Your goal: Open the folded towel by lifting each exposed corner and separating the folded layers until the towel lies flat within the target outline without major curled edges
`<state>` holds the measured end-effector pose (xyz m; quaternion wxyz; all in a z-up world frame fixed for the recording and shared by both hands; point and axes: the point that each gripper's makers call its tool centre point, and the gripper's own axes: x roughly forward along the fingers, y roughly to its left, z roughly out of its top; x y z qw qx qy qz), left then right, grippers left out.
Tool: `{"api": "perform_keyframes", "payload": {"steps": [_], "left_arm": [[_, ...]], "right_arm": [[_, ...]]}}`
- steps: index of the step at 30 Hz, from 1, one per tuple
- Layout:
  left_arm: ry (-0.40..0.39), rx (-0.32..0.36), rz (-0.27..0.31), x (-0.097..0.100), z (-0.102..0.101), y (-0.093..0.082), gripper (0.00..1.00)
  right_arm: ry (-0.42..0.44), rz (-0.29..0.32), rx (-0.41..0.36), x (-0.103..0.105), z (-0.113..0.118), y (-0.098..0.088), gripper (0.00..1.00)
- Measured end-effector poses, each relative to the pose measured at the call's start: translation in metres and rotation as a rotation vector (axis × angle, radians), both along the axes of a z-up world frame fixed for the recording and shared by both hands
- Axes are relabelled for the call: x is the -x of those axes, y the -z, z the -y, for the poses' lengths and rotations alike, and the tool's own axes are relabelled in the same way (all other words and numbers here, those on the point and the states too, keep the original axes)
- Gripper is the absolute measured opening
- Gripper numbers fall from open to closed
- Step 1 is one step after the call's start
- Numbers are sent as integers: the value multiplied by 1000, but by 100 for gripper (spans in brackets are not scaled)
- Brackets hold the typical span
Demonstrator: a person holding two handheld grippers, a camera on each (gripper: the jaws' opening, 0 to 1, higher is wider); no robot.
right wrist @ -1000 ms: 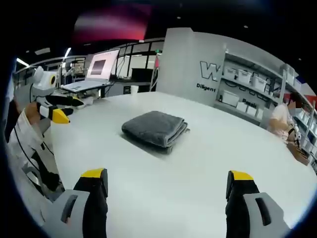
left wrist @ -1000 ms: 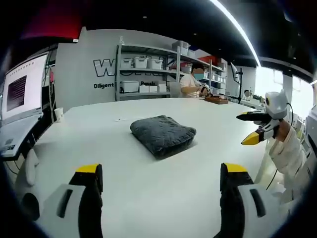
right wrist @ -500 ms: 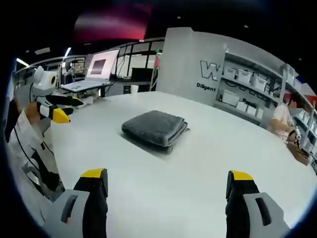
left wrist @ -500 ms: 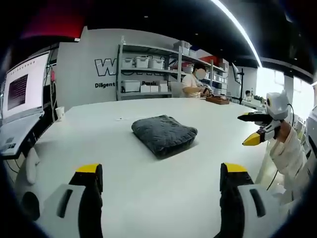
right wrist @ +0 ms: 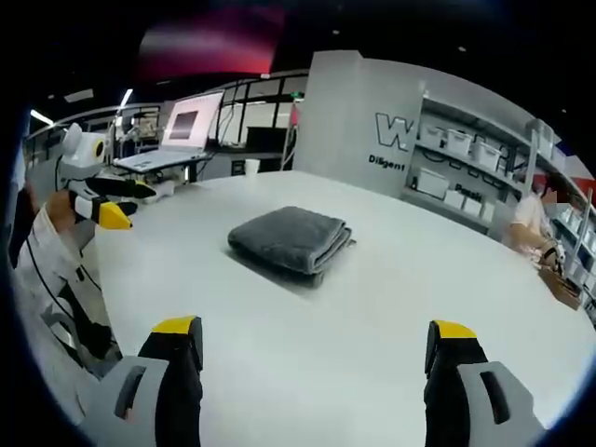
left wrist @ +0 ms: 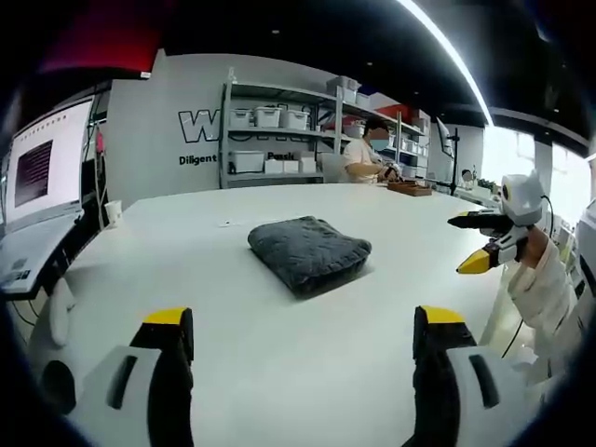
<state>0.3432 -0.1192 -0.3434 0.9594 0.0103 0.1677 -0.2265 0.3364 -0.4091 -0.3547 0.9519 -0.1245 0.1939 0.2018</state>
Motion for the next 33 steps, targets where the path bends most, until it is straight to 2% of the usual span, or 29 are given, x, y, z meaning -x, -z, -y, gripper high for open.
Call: {"api": "perform_keyframes", "payload": {"steps": [22,33], "left_arm": [[7,-7,9,-1,4,-5,97],[42,-26,19,-16,18,-8,96]], "right_arm": [[12,-10,-1,3,7,3,100],[33,-10,-12,9,17,3,100]]}}
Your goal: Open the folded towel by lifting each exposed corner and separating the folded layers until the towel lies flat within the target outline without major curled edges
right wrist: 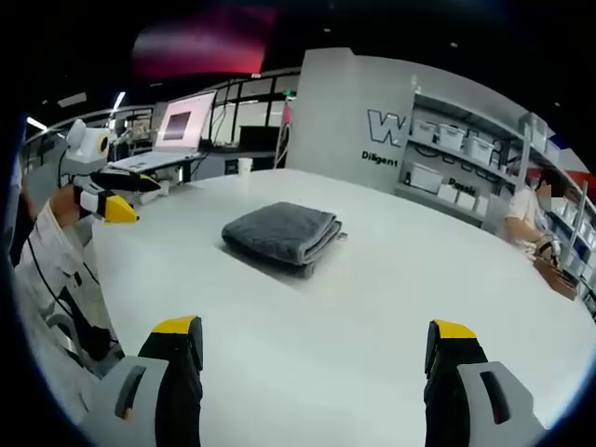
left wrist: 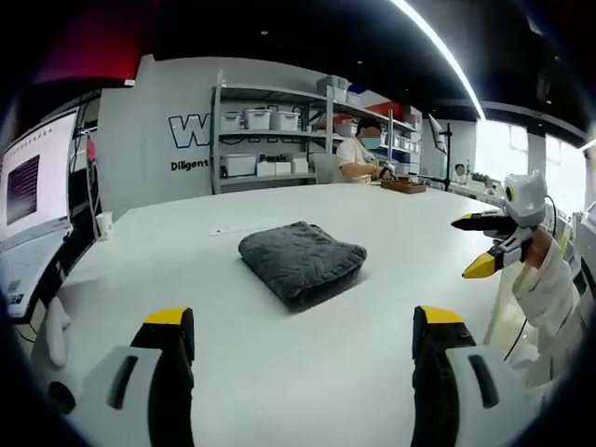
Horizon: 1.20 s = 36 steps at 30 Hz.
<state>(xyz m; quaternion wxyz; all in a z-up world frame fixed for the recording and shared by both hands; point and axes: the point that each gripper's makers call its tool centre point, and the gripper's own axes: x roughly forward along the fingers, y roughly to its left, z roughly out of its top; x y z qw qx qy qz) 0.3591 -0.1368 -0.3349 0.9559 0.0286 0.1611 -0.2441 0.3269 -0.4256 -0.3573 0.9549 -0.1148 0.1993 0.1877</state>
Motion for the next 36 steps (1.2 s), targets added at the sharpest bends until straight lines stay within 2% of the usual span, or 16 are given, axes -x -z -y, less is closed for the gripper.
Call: {"api": "perform_keyframes", "payload": {"steps": [8,16,25,30,36], "left_arm": [[43,-23,36,-18,16,-11,95],[126,-34,59,-31,52,-18,94],[163,-31,81,-40,74,-26,92],[192,-40,100,-46,87,-28,89],[225,-39,81,-56,107,-18,88]], "right_arm": [[13,10,-15,6,6,-2,100],[15,21,-29,7,8,-5,100],[7,33,-38,9,7,-8,100],[-1,40,-43,9,6,-9,100],[1,42,-50,13,10,-10,100]]}}
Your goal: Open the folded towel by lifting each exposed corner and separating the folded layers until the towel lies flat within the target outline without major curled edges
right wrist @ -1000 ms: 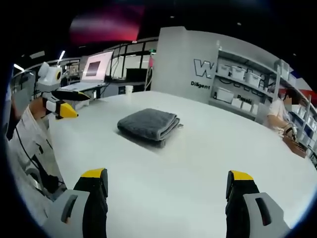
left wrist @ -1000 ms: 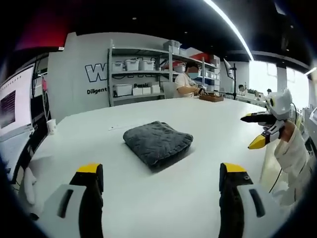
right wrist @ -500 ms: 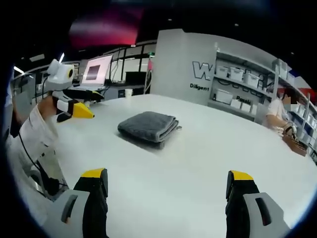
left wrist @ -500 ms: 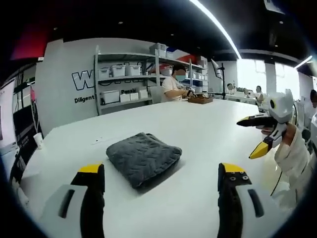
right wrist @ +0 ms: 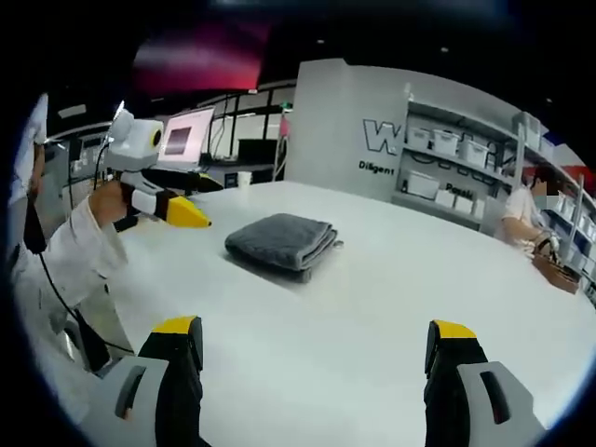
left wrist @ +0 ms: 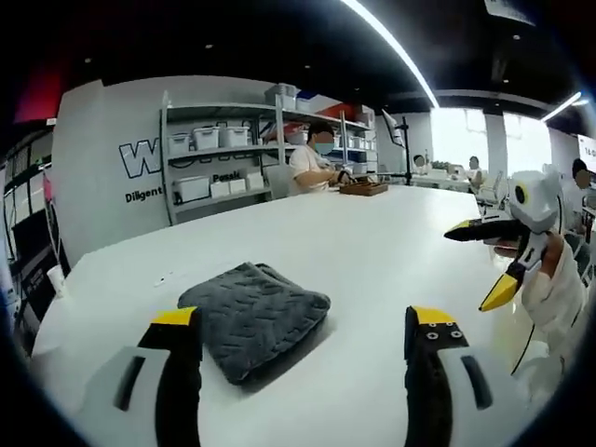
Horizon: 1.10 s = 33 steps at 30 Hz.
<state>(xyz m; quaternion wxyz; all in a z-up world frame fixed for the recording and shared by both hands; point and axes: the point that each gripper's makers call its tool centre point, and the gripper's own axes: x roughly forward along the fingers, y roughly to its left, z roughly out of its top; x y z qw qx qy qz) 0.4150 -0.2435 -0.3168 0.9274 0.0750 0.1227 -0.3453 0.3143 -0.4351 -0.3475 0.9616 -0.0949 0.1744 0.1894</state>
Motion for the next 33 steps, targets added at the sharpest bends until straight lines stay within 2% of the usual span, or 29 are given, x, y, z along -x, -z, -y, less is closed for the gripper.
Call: {"api": "perform_keyframes", "payload": {"steps": [5,11,25,33], "left_arm": [[25,5,-21,-5,13,6,88],[38,-29,-10,-15,29,14,86],[66,-85,21,-29,47,25,78],[83,-116,10,-37,58,38,73]], "right_arm": [[5,2,-1,2,3,0,100],[13,6,-7,4,6,-1,99],[7,6,-10,5,3,-2,99],[-5,-1,-6,6,0,-1,99]]}}
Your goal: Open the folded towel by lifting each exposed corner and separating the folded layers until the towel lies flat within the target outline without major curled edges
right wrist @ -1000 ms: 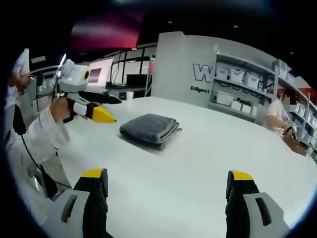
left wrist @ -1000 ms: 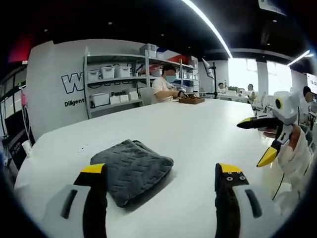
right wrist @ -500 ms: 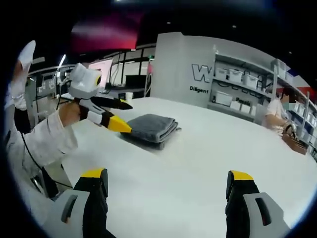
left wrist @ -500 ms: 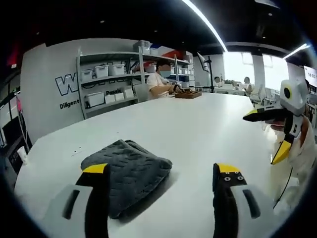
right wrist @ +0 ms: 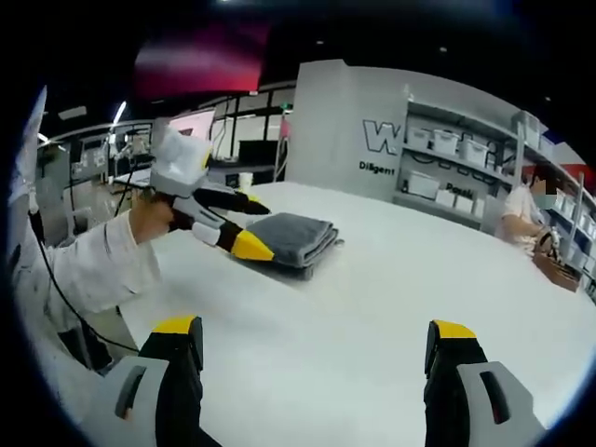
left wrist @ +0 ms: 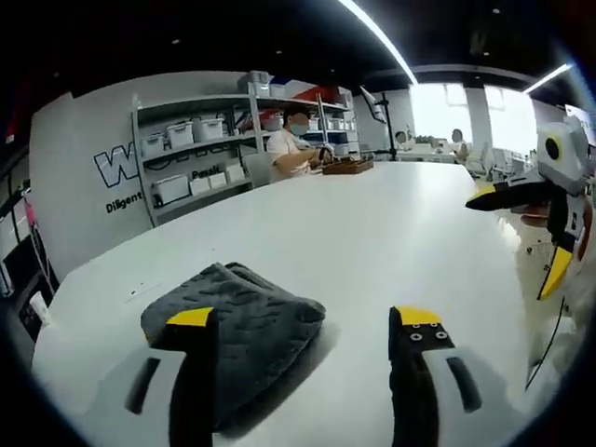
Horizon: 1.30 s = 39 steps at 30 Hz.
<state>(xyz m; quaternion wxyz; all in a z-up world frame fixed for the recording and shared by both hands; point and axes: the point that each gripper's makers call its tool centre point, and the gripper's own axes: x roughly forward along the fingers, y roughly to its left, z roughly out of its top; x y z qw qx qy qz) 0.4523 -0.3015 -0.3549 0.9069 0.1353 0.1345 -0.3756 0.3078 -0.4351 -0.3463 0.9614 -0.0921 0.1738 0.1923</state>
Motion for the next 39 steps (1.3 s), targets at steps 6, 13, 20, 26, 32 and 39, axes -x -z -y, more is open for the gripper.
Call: {"api": "perform_keyframes", "payload": {"steps": [6,13,20,26,32,39], "left_arm": [[2,-19,-3,-7,5,8,70],[-2,-56,5,-15,9,18,66],[1,-74,3,-18,11,26,59],[6,-95,18,-21,12,29,52],[14,-110,16,-22,15,35,46],[27,-120,22,-24,19,40,36]], "right_arm": [[0,-1,-1,0,1,0,99],[-3,-4,0,0,0,1,99],[-3,-5,-1,0,0,1,99],[-8,-8,0,1,-1,1,99],[-10,-10,4,1,-2,1,99],[-11,-12,7,1,-2,1,99]]}}
